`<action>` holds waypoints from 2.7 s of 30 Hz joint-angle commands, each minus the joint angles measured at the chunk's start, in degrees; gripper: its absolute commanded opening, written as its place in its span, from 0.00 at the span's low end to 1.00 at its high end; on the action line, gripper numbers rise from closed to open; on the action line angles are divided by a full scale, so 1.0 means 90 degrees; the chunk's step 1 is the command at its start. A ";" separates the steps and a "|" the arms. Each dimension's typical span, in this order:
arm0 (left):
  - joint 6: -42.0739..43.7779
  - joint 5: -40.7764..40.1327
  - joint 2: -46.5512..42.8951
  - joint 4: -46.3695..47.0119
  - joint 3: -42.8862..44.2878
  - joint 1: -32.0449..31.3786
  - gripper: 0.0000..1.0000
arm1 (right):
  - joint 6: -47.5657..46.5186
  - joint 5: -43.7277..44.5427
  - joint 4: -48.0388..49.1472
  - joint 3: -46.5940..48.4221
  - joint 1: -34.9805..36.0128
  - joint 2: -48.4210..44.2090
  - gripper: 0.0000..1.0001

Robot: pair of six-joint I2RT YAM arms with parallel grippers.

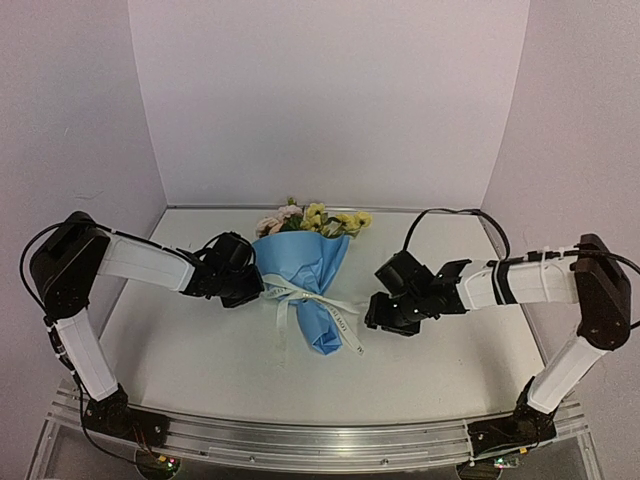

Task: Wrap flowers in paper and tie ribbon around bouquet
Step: Tie the half-tied ribbon around the folded bouquet.

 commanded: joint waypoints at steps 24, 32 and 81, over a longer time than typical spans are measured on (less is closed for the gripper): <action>0.0191 -0.0009 -0.0358 -0.0031 -0.0135 -0.0012 0.00 | 0.0547 0.0420 0.0157 0.1329 -0.0677 0.1751 0.49; 0.0147 0.0020 -0.0417 0.0025 -0.0242 -0.0012 0.00 | 0.0773 0.0533 0.0385 0.1368 -0.0670 0.1946 0.47; 0.0199 -0.0055 -0.1707 -0.0347 -0.1387 0.0844 0.00 | -0.0506 0.2188 -0.0935 0.1792 -0.0677 0.1513 0.00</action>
